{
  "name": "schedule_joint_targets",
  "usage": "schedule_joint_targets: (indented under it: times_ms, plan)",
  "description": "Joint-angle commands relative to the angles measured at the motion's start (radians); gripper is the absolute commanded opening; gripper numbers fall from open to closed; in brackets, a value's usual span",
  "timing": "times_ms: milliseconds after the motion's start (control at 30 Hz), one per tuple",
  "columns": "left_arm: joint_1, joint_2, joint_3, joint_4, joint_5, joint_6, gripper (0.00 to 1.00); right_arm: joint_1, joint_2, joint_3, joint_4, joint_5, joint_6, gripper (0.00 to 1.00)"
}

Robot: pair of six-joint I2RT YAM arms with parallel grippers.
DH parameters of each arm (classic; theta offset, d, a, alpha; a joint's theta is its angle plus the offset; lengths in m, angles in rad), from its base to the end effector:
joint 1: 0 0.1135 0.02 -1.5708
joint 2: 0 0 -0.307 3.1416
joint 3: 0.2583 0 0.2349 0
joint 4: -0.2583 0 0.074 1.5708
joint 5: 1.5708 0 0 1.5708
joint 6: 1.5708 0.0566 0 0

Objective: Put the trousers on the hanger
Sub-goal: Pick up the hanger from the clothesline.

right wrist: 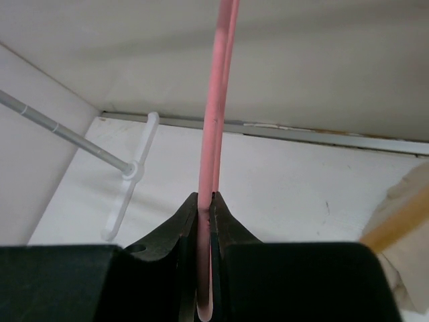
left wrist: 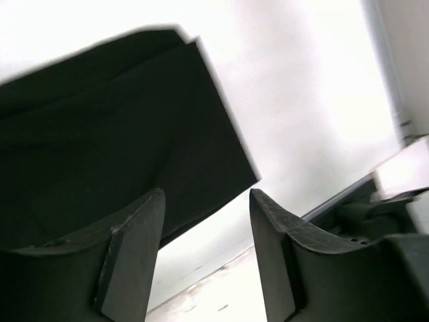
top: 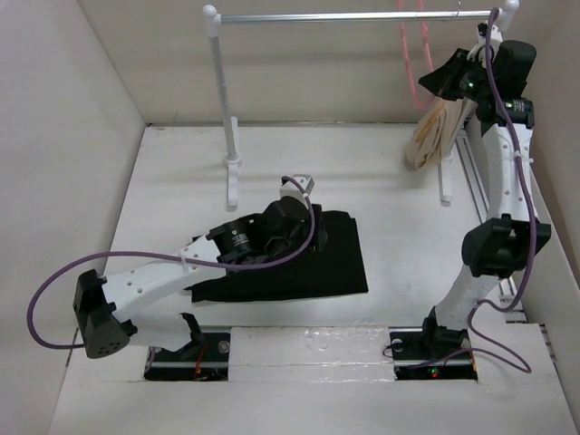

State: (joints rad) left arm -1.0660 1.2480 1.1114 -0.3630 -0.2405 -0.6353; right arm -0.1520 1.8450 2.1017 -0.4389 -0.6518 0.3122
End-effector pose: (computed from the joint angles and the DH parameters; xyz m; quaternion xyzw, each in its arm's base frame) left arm 0.1419 -0.2289 0.3714 0.1226 0.8471 -0.3128 0.4117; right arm 0.4249 -0.0304 0.5032 -0.0319 0.7556 0.2938 0.5845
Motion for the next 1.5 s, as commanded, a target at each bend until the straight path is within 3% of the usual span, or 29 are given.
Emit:
schedule_joint_targets:
  times_ms: [0, 300, 600, 933, 1167, 1300, 1467]
  plan:
    - [-0.002, -0.022, 0.158, 0.019, 0.003, 0.023, 0.50, 0.000, -0.102, 0.086, -0.099, 0.087, -0.117, 0.00]
    - [0.017, 0.039, 0.398, -0.001, 0.055, 0.078, 0.55, 0.067, -0.219, -0.018, -0.253, 0.326, -0.291, 0.00]
    - [0.046, 0.097, 0.524, 0.019, 0.141, 0.054, 0.61, 0.181, -0.285, -0.089, -0.328, 0.630, -0.449, 0.00]
    - [0.046, 0.235, 0.758, 0.012, 0.116, 0.046, 0.68, 0.290, -0.477, -0.360, -0.253, 0.814, -0.512, 0.00]
    - [0.069, 0.455, 1.016, -0.086, 0.086, 0.080, 0.71, 0.505, -0.624, -0.540, -0.241, 0.975, -0.524, 0.00]
    - [0.078, 0.543, 1.047, -0.087, 0.093, 0.056, 0.72, 0.639, -0.710, -0.649, -0.247, 1.029, -0.477, 0.00]
    - [0.078, 0.580, 1.021, -0.066, 0.080, 0.031, 0.71, 0.709, -0.783, -0.709, -0.264, 1.055, -0.430, 0.00]
